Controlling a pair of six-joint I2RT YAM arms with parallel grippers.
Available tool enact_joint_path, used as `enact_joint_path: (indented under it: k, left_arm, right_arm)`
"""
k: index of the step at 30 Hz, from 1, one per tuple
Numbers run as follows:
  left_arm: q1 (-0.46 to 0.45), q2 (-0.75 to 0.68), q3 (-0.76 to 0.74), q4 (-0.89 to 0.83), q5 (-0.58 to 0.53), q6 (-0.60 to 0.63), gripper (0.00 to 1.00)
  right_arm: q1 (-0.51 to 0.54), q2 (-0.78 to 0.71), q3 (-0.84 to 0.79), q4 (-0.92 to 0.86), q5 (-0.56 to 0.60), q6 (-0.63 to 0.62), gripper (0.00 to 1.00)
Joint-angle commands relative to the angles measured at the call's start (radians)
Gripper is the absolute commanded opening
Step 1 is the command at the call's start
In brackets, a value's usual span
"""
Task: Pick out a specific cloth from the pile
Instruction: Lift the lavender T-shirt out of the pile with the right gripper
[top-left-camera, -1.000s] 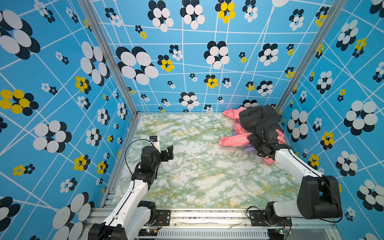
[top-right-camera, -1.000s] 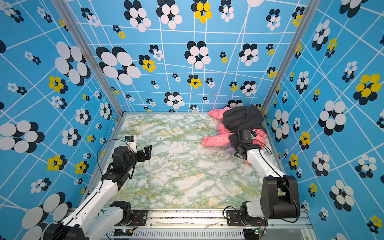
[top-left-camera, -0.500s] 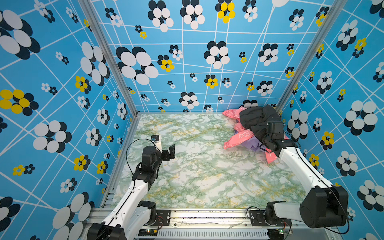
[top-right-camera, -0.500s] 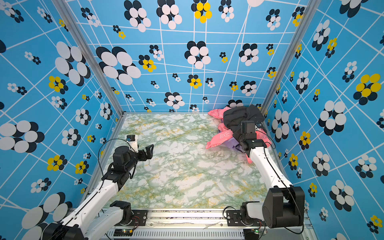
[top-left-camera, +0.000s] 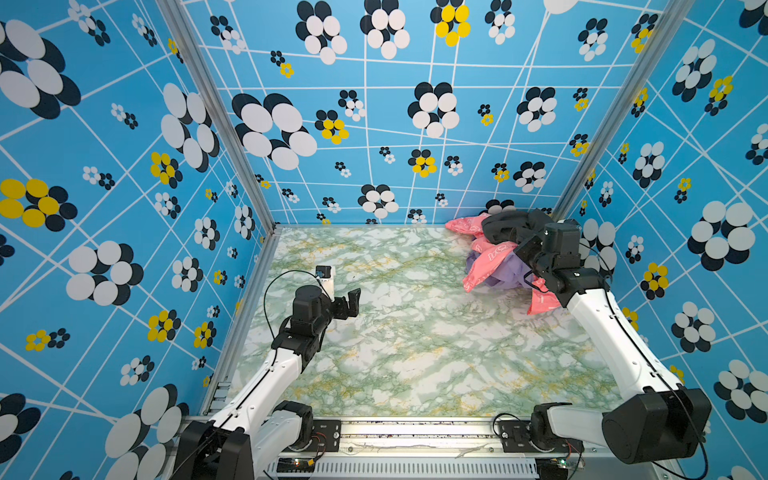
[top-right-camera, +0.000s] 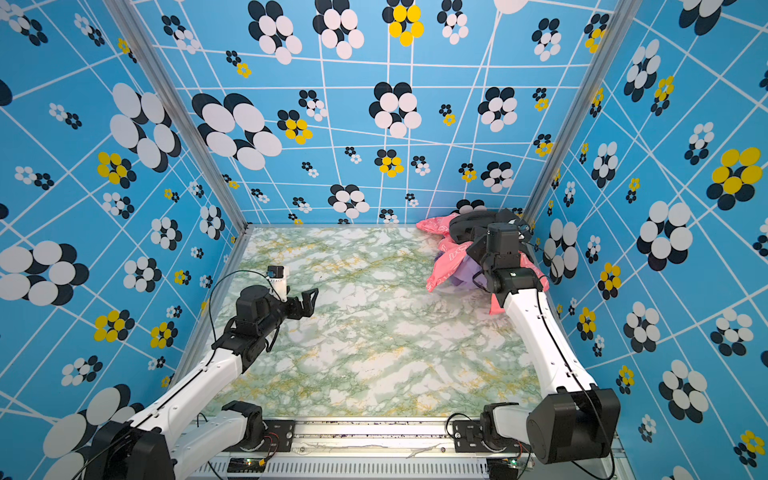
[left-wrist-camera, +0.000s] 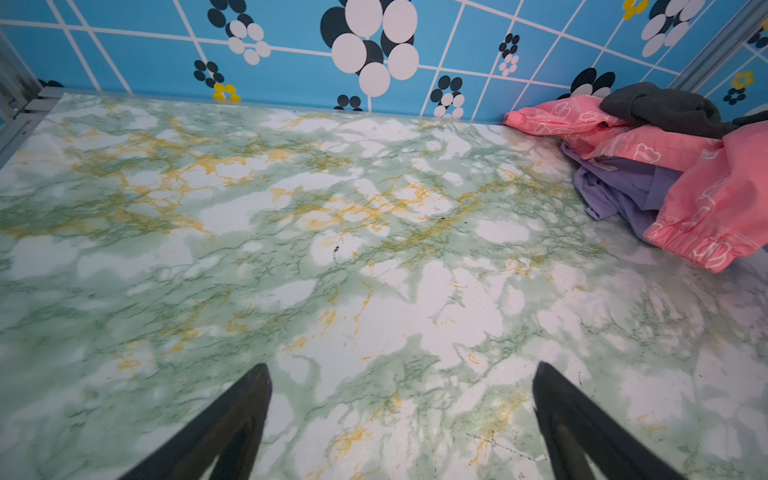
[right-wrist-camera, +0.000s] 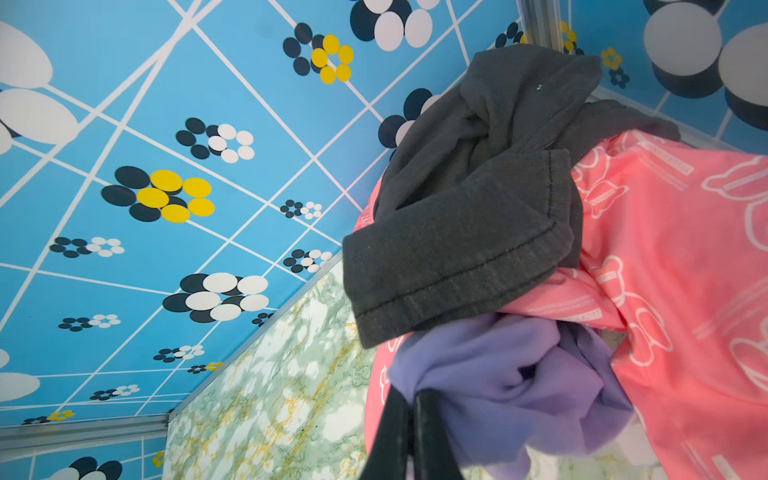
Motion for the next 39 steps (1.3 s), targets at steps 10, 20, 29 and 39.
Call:
enact_joint_path:
  k: [10,20,29,39]
  left_arm:
    - [-0.04,-0.07,0.05,-0.004,0.03,0.026,1.0]
    - [-0.081,-0.121,0.047,-0.007,0.006,0.015,1.0]
    - [-0.107,-0.15,0.064,-0.011,-0.009,0.013,0.99]
    - [-0.158,-0.129,0.112,0.069,0.035,0.002,0.97]
  right_arm:
    - [0.085,0.0,0.173,0.053,0.005,-0.155,0.0]
    - [0.086,-0.009,0.265,0.079,-0.01,-0.231,0.0]
    - [0.09,0.038,0.437,0.08,-0.145,-0.241,0.0]
    - [0.216,0.078,0.452,-0.041,-0.313,-0.377,0.0]
